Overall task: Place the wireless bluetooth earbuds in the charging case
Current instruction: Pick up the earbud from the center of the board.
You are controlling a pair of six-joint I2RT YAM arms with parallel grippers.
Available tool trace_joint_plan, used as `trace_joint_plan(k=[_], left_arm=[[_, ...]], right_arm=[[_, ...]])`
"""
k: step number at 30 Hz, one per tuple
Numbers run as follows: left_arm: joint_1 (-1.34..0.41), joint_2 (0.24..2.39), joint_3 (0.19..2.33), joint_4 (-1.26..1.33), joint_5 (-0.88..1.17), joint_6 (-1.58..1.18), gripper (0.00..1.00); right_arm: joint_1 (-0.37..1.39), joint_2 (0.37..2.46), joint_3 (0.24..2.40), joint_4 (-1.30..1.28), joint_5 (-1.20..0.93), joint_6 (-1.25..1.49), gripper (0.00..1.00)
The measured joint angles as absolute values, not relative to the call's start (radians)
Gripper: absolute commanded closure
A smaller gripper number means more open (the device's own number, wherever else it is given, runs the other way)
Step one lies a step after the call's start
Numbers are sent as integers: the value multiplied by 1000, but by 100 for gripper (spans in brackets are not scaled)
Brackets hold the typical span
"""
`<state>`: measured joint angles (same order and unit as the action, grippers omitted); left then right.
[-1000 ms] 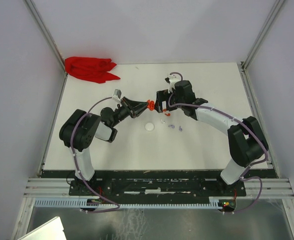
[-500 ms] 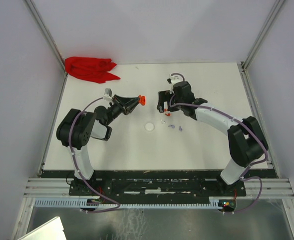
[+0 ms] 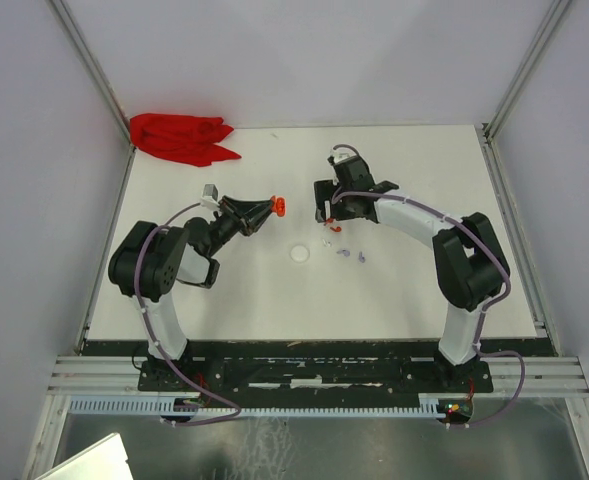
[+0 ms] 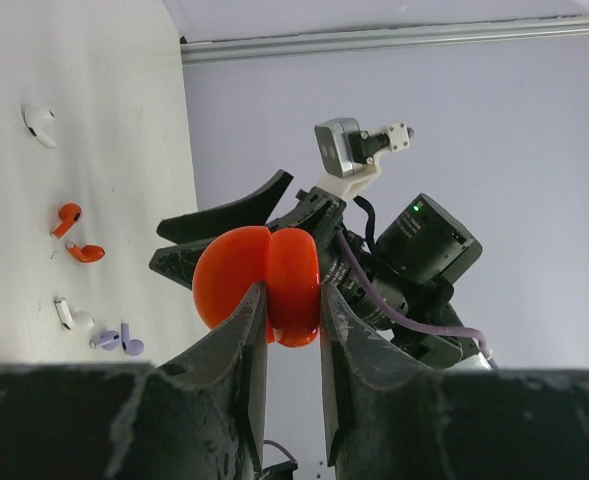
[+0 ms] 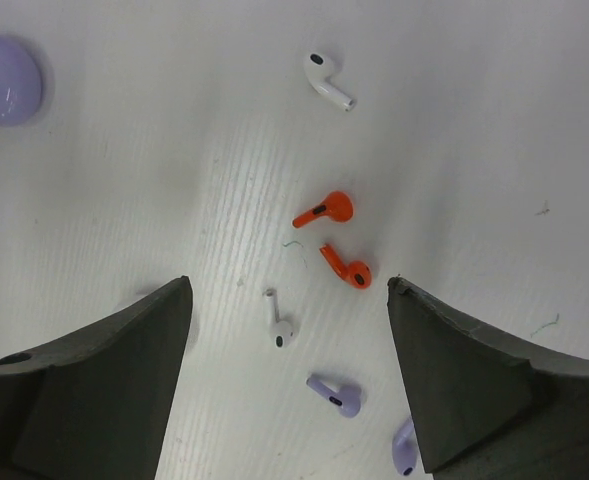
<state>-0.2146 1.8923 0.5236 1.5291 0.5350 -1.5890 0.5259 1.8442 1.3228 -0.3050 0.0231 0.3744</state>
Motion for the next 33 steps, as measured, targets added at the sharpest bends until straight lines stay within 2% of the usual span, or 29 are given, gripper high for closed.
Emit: trace_joint_plan(k=[9, 33], left_arm=[[-200, 1892, 516, 1529, 556, -1589, 97], [-161, 1886, 505, 1529, 579, -1590, 97]], right_arm=[[526, 2003, 1497, -388, -4, 427, 15], [521, 2101, 1528, -423, -27, 477, 16]])
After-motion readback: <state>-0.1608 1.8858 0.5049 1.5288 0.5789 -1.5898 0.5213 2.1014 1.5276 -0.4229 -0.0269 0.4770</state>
